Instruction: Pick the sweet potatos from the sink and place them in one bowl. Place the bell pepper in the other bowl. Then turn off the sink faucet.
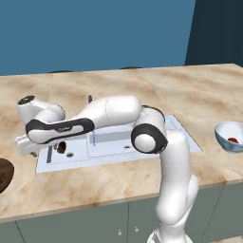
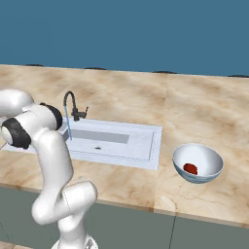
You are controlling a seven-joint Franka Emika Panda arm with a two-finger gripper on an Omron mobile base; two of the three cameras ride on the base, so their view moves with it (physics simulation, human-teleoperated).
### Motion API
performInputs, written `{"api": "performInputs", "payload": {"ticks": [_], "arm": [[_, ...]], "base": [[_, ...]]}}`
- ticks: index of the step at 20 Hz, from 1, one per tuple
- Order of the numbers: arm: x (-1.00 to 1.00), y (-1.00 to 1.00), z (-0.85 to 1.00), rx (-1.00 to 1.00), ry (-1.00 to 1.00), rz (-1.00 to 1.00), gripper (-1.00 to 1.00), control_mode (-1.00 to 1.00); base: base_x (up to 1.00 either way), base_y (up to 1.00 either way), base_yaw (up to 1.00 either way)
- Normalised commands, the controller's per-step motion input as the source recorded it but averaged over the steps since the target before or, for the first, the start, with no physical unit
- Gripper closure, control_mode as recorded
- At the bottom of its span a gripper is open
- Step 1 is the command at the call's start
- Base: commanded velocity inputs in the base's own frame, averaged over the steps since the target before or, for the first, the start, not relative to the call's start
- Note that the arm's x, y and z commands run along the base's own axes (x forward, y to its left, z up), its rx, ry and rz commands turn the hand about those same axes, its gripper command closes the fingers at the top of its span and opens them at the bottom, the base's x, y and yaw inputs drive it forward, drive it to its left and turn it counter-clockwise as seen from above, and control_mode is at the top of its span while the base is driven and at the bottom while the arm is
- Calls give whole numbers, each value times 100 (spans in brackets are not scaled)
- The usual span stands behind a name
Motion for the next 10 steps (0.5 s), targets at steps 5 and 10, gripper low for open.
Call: {"api": "performInputs", "payload": {"ticks": [5, 10], "arm": [[5, -100, -19, 16, -3, -26, -100, -100], [27, -99, 0, 9, -2, -10, -100, -100]], "base": [[0, 0, 0], [0, 0, 0]]}}
